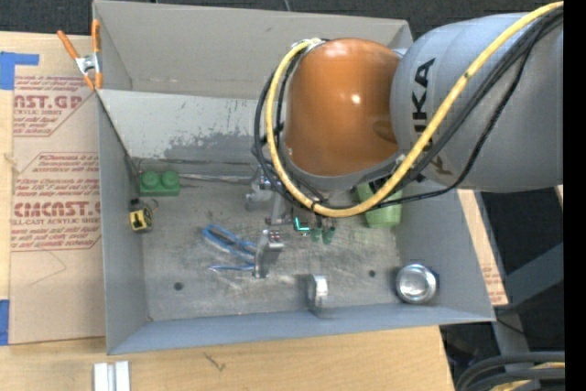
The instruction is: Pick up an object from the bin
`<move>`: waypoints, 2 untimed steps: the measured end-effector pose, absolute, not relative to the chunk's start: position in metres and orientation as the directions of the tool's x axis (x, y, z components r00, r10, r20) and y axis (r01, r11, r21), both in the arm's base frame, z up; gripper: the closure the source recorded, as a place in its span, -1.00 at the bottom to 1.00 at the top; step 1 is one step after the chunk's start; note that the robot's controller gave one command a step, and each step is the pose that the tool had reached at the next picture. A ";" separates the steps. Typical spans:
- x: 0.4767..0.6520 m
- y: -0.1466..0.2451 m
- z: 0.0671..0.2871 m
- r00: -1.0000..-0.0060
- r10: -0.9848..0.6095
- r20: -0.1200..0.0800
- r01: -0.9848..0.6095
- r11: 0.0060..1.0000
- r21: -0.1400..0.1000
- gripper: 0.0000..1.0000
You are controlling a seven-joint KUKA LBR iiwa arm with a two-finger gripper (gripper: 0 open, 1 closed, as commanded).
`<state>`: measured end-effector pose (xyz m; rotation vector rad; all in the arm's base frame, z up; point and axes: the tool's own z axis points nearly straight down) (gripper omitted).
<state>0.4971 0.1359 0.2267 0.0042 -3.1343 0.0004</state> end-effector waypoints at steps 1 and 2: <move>0.526 0.126 0.127 -0.993 -0.120 0.006 -0.120 0.993 -0.001 -1.00; 0.526 0.126 0.072 -0.989 -0.150 -0.009 -0.150 0.989 0.003 -1.00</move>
Offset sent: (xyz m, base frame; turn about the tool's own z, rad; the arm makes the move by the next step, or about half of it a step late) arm 0.0306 -0.0097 -0.0947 -0.1173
